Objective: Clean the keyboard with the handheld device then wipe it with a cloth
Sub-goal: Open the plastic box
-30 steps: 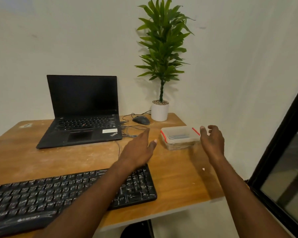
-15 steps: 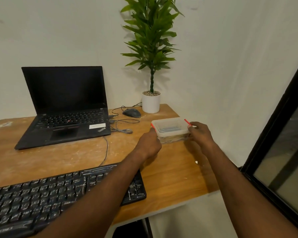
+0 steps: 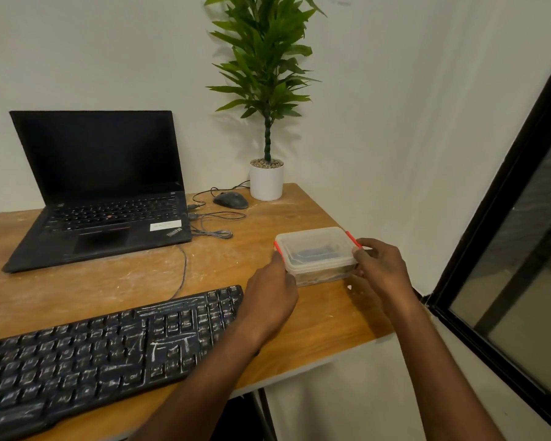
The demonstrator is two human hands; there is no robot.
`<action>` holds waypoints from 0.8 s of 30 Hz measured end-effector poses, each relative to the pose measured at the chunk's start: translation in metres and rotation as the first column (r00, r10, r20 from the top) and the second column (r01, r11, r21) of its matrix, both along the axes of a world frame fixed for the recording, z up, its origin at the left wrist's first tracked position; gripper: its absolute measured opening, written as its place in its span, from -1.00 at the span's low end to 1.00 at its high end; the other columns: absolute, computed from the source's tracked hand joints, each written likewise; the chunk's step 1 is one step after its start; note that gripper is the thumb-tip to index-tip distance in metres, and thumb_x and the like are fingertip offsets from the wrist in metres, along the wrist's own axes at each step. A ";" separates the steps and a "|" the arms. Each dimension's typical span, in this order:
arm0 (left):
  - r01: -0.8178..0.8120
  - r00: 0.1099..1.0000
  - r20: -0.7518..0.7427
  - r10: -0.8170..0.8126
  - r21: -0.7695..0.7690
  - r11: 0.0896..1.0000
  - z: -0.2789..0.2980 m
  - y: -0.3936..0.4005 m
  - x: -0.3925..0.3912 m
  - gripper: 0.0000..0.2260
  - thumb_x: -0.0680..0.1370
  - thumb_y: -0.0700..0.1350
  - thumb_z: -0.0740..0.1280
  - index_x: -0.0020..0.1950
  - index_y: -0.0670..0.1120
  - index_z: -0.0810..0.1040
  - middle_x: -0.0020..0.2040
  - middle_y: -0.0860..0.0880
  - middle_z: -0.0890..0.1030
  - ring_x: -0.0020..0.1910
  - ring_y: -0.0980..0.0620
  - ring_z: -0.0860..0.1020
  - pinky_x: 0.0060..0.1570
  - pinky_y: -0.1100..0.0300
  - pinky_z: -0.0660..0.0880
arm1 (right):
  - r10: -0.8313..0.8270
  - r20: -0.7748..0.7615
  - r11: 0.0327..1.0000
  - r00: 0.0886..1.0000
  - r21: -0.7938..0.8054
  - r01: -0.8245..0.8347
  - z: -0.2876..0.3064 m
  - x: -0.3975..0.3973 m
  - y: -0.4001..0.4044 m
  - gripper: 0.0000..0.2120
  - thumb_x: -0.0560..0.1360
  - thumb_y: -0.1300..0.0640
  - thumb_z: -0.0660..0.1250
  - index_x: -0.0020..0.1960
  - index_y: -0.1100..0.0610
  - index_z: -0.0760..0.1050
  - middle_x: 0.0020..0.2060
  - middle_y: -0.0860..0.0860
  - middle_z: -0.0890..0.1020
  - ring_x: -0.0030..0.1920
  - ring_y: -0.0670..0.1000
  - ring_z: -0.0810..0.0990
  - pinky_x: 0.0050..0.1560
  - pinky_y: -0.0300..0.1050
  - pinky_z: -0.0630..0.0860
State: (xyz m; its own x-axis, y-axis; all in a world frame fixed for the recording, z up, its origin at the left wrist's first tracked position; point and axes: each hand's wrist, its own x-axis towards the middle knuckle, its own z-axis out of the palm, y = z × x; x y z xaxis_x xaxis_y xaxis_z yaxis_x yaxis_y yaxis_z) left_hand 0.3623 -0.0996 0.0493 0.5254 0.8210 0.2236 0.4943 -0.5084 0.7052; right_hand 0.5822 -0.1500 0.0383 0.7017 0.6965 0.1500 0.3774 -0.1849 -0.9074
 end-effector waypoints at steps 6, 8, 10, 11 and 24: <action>-0.018 1.000 0.013 0.018 -0.008 1.000 -0.004 -0.023 -0.007 -0.62 0.68 -0.16 0.14 0.52 0.00 0.32 0.20 -0.03 0.67 0.03 -0.05 0.65 0.00 0.01 0.59 | 0.003 -0.052 0.999 0.999 0.033 -0.002 -0.007 -0.004 -0.026 -0.67 0.62 0.06 0.33 0.37 0.03 0.54 0.14 0.02 0.68 0.06 0.08 0.68 0.08 0.15 0.67; -0.012 1.000 0.017 0.012 -0.007 1.000 -0.005 -0.029 -0.009 -0.62 0.68 -0.15 0.13 0.51 0.00 0.33 0.18 -0.03 0.68 0.01 -0.05 0.65 -0.02 0.02 0.59 | 0.008 -0.053 0.999 0.999 0.039 -0.006 -0.009 -0.004 -0.034 -0.67 0.61 0.03 0.33 0.36 0.01 0.55 0.13 0.01 0.68 0.08 0.09 0.68 0.11 0.17 0.65; -0.005 1.000 0.023 0.005 -0.009 1.000 -0.006 -0.035 -0.010 -0.63 0.68 -0.15 0.13 0.49 0.01 0.34 0.17 -0.03 0.68 0.01 -0.05 0.65 -0.03 0.04 0.58 | 0.013 -0.070 0.999 0.997 0.040 -0.010 -0.011 -0.004 -0.042 -0.66 0.59 -0.01 0.34 0.35 -0.02 0.55 0.12 -0.01 0.69 0.08 0.09 0.69 0.13 0.17 0.64; -0.006 1.000 0.024 0.007 -0.006 1.000 -0.006 -0.038 -0.010 -0.63 0.68 -0.15 0.13 0.50 0.01 0.34 0.17 -0.02 0.69 0.00 -0.04 0.65 -0.05 0.07 0.57 | 0.020 -0.078 0.999 0.997 0.039 -0.017 -0.011 -0.004 -0.046 -0.63 0.56 -0.07 0.35 0.35 -0.04 0.55 0.13 -0.02 0.69 0.09 0.09 0.68 0.14 0.18 0.64; -0.124 0.991 0.047 0.125 -0.035 0.992 0.002 -0.041 -0.010 -0.72 0.71 0.05 0.17 0.34 -0.05 0.43 0.13 0.00 0.66 0.09 -0.03 0.63 0.06 0.02 0.54 | -0.039 0.025 0.997 0.999 0.072 0.037 -0.010 -0.004 -0.055 -0.82 0.56 -0.09 0.35 0.10 -0.07 0.63 -0.05 -0.11 0.70 -0.01 0.04 0.69 0.02 0.20 0.66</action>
